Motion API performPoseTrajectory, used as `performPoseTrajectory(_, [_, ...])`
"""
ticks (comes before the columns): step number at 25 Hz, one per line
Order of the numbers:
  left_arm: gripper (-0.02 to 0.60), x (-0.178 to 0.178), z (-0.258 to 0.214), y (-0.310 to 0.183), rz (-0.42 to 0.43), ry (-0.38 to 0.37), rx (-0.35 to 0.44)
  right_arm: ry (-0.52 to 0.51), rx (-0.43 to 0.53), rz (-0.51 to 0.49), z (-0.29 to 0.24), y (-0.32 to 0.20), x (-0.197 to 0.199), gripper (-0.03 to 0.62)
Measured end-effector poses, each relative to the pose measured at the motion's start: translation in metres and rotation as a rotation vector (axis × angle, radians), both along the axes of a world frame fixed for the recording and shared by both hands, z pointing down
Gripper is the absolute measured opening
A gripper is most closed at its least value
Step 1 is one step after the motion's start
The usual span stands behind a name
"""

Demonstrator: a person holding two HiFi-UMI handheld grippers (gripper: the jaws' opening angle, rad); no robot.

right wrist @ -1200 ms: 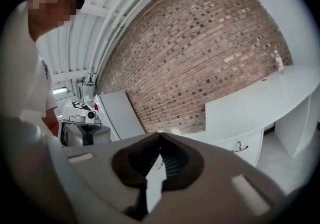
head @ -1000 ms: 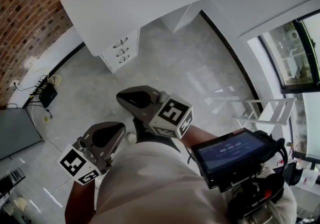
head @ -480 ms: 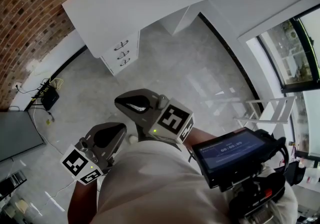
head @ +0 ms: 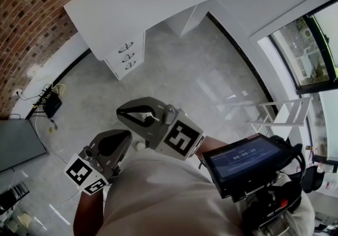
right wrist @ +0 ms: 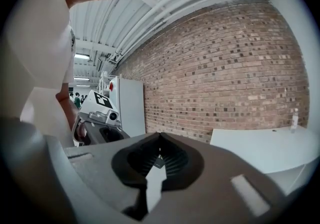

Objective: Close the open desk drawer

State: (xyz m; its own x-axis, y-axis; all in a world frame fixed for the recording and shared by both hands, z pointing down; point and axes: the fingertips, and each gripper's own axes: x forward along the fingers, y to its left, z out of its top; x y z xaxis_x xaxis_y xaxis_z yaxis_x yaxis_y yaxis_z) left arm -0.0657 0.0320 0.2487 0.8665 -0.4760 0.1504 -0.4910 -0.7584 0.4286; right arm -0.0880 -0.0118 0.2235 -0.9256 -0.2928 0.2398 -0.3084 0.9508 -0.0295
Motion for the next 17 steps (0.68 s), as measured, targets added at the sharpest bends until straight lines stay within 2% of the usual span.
performPoseTrajectory(17, [0.006,0.016,0.013,-0.016,0.034,-0.007,-0.02,0.011,0.011,0.012,0.012,-0.018,0.01,0.003])
